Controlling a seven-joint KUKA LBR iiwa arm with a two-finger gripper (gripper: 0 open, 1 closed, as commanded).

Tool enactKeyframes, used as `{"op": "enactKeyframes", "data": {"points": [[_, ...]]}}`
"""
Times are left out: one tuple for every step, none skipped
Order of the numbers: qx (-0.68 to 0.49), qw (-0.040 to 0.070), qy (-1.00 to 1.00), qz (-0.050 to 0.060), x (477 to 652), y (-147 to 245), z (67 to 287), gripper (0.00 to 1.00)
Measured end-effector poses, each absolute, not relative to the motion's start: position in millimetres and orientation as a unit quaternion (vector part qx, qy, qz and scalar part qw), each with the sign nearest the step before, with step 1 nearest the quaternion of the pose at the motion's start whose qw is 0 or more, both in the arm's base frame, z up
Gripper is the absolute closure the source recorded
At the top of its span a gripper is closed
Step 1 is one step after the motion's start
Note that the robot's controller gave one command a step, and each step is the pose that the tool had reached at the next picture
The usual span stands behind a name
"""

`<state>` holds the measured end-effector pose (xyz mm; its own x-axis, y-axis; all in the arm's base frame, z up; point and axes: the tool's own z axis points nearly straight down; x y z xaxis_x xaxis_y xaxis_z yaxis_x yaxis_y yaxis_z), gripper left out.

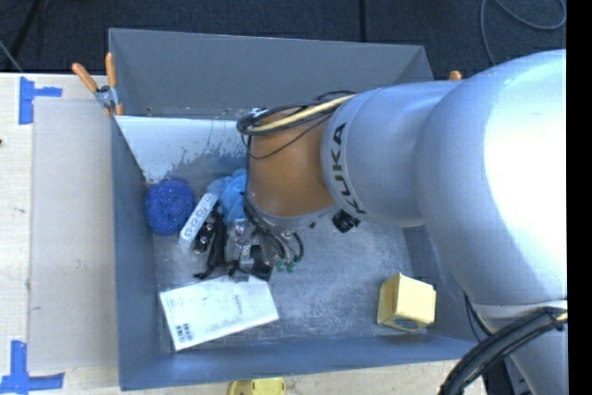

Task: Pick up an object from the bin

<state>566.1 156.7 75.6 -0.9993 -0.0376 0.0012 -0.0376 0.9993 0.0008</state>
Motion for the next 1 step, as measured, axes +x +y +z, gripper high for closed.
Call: {"op": "enactKeyframes", "data": {"points": [[0.019, 0.0, -1.0, -0.001, 554.3, 137.8, 72.5, 1.0]]}}
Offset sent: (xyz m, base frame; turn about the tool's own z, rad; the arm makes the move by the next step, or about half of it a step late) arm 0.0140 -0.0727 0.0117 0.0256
